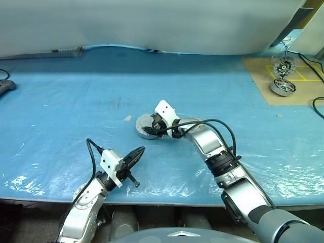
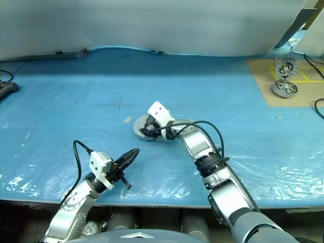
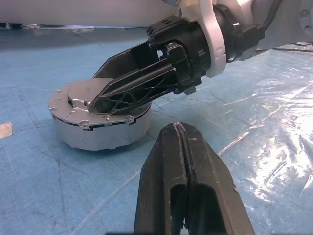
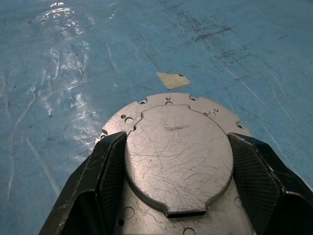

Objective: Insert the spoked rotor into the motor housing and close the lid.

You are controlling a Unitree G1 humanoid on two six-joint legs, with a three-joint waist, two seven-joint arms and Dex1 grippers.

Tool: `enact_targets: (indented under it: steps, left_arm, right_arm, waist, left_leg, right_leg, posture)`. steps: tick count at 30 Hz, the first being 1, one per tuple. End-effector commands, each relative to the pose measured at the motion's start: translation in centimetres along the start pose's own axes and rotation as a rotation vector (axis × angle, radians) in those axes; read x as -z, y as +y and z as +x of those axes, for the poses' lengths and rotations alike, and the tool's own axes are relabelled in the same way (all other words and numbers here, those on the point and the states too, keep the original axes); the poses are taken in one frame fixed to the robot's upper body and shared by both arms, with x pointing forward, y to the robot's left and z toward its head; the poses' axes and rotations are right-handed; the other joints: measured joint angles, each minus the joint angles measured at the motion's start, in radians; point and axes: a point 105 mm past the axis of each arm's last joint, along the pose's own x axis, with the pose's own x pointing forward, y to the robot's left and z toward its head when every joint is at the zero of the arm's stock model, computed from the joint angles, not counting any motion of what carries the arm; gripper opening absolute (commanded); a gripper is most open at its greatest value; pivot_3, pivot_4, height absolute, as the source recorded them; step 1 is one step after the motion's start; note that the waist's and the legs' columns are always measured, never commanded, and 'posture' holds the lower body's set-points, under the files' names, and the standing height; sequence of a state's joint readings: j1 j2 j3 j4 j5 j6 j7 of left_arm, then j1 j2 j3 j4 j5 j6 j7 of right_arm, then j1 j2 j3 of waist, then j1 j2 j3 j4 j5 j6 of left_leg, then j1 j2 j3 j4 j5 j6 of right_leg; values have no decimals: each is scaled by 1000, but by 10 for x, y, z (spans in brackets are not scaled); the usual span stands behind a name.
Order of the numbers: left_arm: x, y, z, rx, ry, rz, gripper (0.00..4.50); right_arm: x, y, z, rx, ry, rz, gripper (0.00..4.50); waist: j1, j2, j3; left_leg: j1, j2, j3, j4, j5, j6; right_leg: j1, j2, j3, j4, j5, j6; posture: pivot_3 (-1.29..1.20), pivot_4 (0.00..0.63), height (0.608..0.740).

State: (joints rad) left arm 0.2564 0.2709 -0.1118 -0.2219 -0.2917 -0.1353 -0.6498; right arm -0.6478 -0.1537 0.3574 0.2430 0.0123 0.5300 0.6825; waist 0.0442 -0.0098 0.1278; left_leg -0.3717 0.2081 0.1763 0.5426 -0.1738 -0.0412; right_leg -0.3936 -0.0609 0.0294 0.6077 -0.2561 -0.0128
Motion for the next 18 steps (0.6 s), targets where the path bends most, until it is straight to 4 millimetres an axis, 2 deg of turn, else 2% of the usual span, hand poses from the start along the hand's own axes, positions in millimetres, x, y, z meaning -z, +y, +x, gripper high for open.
enact_targets:
  steps: [1, 8, 14, 18]
  left_arm:
    - [-13, -3, 0, 10, -46, 27, 0]
    - [-13, -4, 0, 10, -47, 25, 0]
    - [-13, -4, 0, 6, -47, 26, 0]
    - [-13, -4, -1, 5, -48, 26, 0]
  right_arm:
    - [23, 5, -3, -45, 65, 22, 2952]
    - [17, 7, -9, -118, 18, 8, 2952]
    - [25, 8, -4, -93, 21, 6, 2952]
    - [40, 6, -1, -54, 70, -68, 2952]
  waist:
    - [1, 0, 0]
    - [1, 0, 0]
    - [0, 0, 0]
    - [-3, 0, 0]
  left_leg:
    - [0, 0, 0, 0, 0, 0]
    - [-1, 0, 0, -1, 0, 0]
    - [0, 0, 0, 0, 0, 0]
    - [1, 0, 0, 0, 0, 0]
  right_leg:
    - [0, 0, 0, 0, 0, 0]
    - [0, 0, 0, -1, 2, 3]
    - [0, 0, 0, -1, 0, 0]
    - [0, 0, 0, 0, 0, -1]
  posture:
    - [0, 150, 740]
    - [0, 150, 740]
    - [0, 150, 740]
    - [0, 150, 740]
